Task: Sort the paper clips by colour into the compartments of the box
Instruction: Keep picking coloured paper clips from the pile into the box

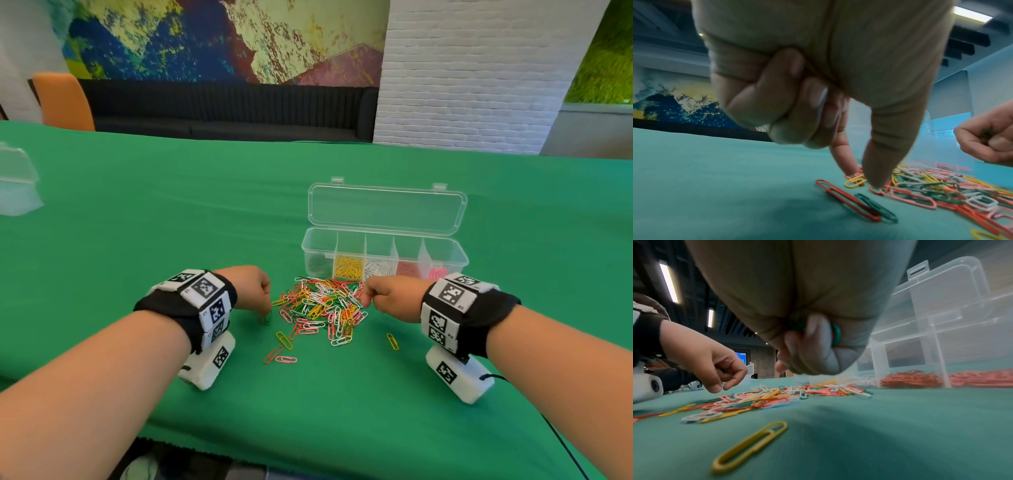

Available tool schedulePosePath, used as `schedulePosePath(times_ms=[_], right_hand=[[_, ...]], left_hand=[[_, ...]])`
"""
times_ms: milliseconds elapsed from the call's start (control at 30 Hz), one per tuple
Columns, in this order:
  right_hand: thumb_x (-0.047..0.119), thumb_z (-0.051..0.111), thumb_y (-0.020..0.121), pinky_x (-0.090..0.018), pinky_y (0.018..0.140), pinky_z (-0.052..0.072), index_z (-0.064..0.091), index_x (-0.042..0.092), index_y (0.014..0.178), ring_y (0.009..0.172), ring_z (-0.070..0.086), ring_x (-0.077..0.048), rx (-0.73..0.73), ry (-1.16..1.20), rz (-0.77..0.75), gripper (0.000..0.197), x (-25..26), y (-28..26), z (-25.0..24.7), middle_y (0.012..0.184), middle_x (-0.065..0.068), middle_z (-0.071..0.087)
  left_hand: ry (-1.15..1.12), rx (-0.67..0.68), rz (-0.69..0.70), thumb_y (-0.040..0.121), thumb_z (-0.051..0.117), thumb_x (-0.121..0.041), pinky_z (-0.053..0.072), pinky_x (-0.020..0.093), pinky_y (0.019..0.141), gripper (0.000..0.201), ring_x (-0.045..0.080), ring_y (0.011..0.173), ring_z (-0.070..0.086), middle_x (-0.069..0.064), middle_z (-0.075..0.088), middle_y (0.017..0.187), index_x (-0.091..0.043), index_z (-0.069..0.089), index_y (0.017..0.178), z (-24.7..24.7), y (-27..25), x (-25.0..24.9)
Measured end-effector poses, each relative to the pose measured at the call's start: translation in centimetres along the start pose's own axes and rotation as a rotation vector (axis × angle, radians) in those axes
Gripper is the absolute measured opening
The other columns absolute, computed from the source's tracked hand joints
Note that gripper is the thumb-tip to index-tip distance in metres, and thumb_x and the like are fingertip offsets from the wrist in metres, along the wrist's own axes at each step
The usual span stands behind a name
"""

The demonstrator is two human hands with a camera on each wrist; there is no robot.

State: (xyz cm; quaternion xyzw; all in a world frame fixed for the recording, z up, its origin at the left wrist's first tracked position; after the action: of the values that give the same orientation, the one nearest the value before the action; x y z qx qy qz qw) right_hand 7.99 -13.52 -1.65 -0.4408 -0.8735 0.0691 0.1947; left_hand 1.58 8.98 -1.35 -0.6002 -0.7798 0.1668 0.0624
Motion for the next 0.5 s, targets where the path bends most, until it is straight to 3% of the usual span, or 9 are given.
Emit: schedulePosePath(times_ms=[167, 300, 500], right_hand=[[0.011, 0.033, 0.096, -0.019, 0.057, 0.035, 0.052, 0.021, 0.097, 0.069, 0.046, -0.010, -0.008, -0.077, -0.063, 0.021, 1.3, 0.7, -0.1, 0.074, 0.010, 0.047], [0.021, 0.051, 0.091, -0.018, 0.055, 0.036, 0.056, 0.025, 0.105, 0.066, 0.045, -0.009, -0.037, -0.165, -0.108, 0.016, 1.2, 1.2, 0.4, 0.070, 0.013, 0.043], [0.034, 0.065, 0.083, -0.017, 0.051, 0.026, 0.052, 0.030, 0.090, 0.063, 0.041, -0.004, -0.008, -0.242, -0.167, 0.016, 1.3, 1.7, 0.7, 0.068, 0.014, 0.040]], left_hand=[[0.012, 0.043, 0.010, 0.076, 0.073, -0.034, 0.035, 0.021, 0.055, 0.022, 0.010, 0.073, 0.049, -0.009, 0.053, 0.077, -0.022, 0.056, 0.083, 0.9, 0.5, -0.2], [0.002, 0.029, 0.014, 0.076, 0.075, -0.033, 0.040, 0.022, 0.066, 0.022, 0.012, 0.082, 0.054, -0.008, 0.059, 0.083, -0.020, 0.063, 0.090, 1.0, 0.6, -0.4], [-0.012, 0.028, 0.019, 0.079, 0.073, -0.030, 0.043, 0.024, 0.073, 0.023, 0.013, 0.084, 0.056, -0.004, 0.064, 0.092, -0.017, 0.069, 0.097, 1.1, 0.6, -0.4]])
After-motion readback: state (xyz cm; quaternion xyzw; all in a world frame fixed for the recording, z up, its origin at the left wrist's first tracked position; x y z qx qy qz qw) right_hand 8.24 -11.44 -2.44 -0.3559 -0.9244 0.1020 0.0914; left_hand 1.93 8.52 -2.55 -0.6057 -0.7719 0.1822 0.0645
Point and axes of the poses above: each hand's wrist, its own y-axis towards the middle knuckle, its own z-axis out of the palm, x = y × z, the point moved 1 cm from there along y, towards the middle knuckle
